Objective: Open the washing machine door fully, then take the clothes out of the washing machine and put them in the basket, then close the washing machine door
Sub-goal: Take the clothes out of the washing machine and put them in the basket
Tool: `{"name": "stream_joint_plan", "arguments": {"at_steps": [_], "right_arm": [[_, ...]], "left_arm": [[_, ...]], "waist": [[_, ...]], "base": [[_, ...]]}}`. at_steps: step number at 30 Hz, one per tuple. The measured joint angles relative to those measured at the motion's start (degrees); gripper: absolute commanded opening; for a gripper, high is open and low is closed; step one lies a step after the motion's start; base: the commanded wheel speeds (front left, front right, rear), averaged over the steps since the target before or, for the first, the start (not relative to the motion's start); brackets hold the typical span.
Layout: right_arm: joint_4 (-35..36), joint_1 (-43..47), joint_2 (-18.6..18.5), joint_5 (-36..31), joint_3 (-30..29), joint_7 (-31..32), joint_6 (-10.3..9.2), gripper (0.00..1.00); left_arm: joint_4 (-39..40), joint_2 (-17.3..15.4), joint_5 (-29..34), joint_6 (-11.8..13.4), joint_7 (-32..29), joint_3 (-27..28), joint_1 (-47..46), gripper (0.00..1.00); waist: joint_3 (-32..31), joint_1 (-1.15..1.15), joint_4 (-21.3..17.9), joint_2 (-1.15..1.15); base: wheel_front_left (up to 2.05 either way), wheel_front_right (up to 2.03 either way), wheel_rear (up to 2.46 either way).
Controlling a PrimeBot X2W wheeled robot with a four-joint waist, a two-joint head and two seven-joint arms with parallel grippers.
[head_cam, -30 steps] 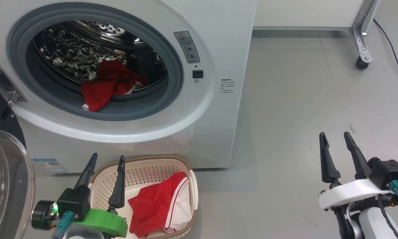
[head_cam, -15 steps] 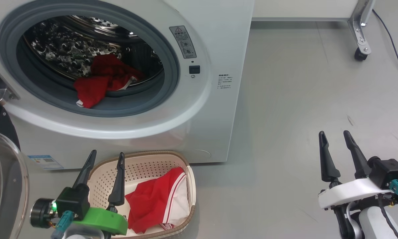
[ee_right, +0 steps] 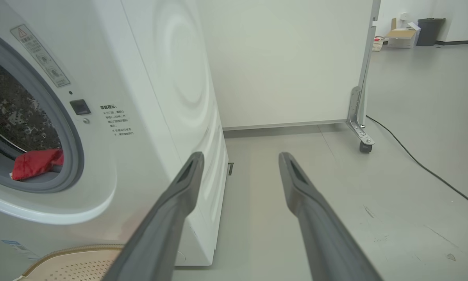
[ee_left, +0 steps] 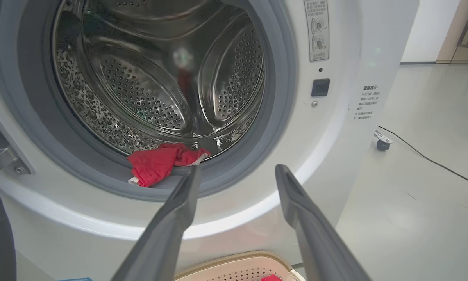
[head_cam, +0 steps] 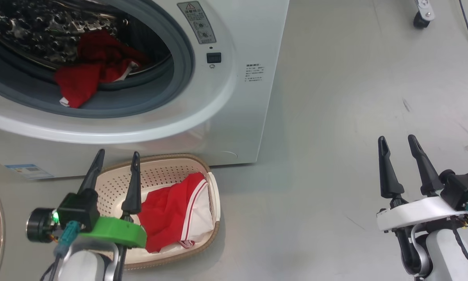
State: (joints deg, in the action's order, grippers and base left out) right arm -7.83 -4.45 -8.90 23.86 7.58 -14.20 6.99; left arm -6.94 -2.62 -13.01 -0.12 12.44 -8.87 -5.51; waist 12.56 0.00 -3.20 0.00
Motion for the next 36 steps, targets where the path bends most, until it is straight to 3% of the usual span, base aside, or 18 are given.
{"name": "stream_joint_plan", "arguments": {"at_steps": [11,18,27,36], "right_arm": [[2.2,-4.2,-0.5,1.5,0.8,0.0,0.0,1.0],[2.9,-7.4,-0.4,3.0,0.6,0.0,0.0,1.0],[2.9,-9.8,0.2,4.4,0.6,0.0,0.0,1.0],[2.8,-11.8,0.5,4.9,0.4,0.0,0.0,1.0]], "left_arm": [[-2.2,-3.0,2.7,3.6,-9.1,3.6,-13.1,1.0],[-4.9,-8.3,5.7,5.0,-14.5,7.2,-21.4,1.0],[-11.0,-13.7,11.3,5.5,-21.1,7.4,-29.4,1.0],[-15.4,-16.7,15.7,5.9,-24.9,6.8,-35.7,1.0]], "waist": [[8.9,0.0,-2.8,0.0],[14.1,0.0,-5.3,0.0],[19.0,0.0,-9.1,0.0],[22.4,0.0,-11.8,0.0]], "base": [[0.0,0.0,0.0],[0.0,0.0,0.0],[0.0,0.0,0.0],[0.0,0.0,0.0]]}}
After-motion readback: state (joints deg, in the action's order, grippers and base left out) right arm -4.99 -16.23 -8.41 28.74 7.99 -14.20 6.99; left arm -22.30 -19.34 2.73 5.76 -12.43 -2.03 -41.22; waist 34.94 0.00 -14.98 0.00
